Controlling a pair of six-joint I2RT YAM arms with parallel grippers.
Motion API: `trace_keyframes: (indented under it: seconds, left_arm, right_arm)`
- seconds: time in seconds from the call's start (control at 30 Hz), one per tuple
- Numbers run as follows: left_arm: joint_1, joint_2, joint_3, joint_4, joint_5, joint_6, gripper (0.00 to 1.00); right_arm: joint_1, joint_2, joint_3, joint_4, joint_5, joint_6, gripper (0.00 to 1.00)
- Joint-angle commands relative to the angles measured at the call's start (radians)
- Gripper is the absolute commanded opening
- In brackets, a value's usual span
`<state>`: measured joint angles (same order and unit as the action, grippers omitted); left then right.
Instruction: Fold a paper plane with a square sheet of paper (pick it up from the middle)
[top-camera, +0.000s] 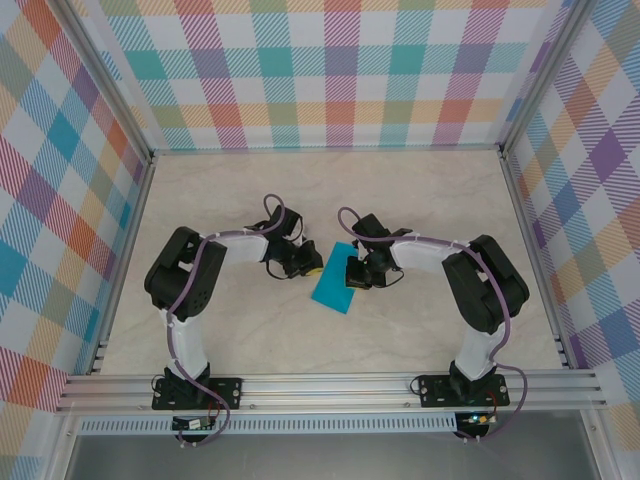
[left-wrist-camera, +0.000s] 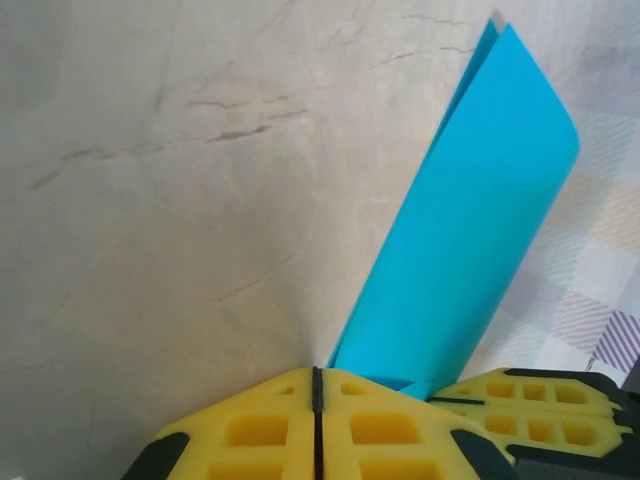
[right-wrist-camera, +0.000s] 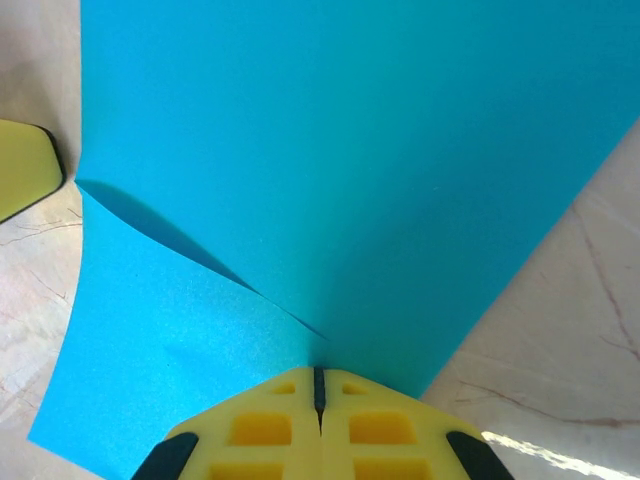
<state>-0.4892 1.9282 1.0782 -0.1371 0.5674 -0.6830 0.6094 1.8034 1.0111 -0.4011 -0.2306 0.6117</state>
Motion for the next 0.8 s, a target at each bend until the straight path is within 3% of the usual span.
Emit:
trace_keyframes:
  seconds: [0.0, 0.4, 0.77]
  left_arm:
    - [-0.014, -0.091, -0.006, 0.011, 0.043, 0.017, 0.08]
    - [-0.097, -0.014, 0.012, 0.024, 0.072, 0.028, 0.07]
    - [-0.098, 0.028, -0.012, -0.068, -0.03, 0.063, 0.03]
  right_arm:
    - [0.006, 0.083, -0.071, -0.029, 0.084, -0.023, 0.02]
    - [0.006, 0.075, -0.069, -0.019, 0.067, -0.017, 0.01]
    - [0.007, -0.01, -0.002, 0.009, -0.021, -0.054, 0.0]
